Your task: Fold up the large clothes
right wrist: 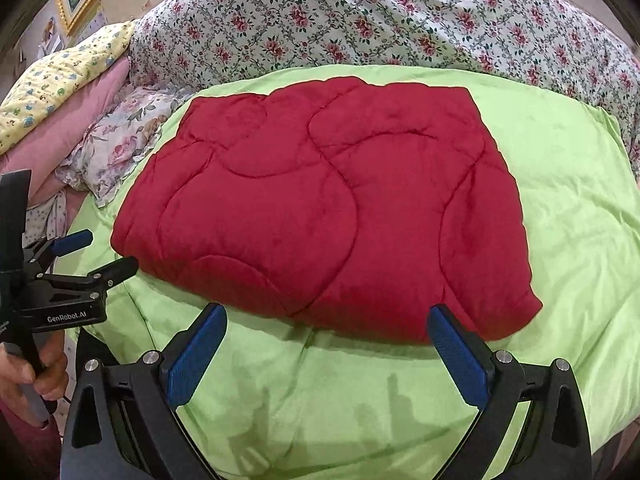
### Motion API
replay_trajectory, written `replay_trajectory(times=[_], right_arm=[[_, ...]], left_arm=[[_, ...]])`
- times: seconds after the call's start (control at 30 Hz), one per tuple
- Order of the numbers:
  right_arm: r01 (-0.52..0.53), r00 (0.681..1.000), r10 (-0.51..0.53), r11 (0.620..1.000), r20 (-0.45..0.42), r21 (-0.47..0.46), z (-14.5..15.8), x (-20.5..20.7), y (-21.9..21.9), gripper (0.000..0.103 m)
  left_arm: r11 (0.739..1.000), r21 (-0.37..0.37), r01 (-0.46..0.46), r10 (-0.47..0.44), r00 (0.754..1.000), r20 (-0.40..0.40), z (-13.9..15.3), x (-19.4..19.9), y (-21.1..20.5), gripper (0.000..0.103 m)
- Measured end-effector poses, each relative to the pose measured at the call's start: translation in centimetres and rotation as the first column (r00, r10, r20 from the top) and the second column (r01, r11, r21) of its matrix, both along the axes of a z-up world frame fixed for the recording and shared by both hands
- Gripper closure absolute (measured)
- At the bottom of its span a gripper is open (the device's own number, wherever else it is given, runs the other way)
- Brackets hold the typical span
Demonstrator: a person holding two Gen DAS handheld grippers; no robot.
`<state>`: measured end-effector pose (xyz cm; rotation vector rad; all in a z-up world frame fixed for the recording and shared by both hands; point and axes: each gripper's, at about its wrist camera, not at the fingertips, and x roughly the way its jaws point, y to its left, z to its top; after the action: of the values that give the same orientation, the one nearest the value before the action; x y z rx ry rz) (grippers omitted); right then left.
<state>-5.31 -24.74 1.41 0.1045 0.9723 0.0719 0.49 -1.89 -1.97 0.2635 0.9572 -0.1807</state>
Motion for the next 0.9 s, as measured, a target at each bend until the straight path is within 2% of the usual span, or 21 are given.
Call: replay_trajectory(times=[0.9], right_arm=[[-0.002,1.000,0.002,1.000,0.011,0.001,0.6,2.3,-0.6,0.002]], left_arm=[[1.000,-0.002,0.010,-0.010,1.000,0.014,0.6,1.9,-0.7,0.000]])
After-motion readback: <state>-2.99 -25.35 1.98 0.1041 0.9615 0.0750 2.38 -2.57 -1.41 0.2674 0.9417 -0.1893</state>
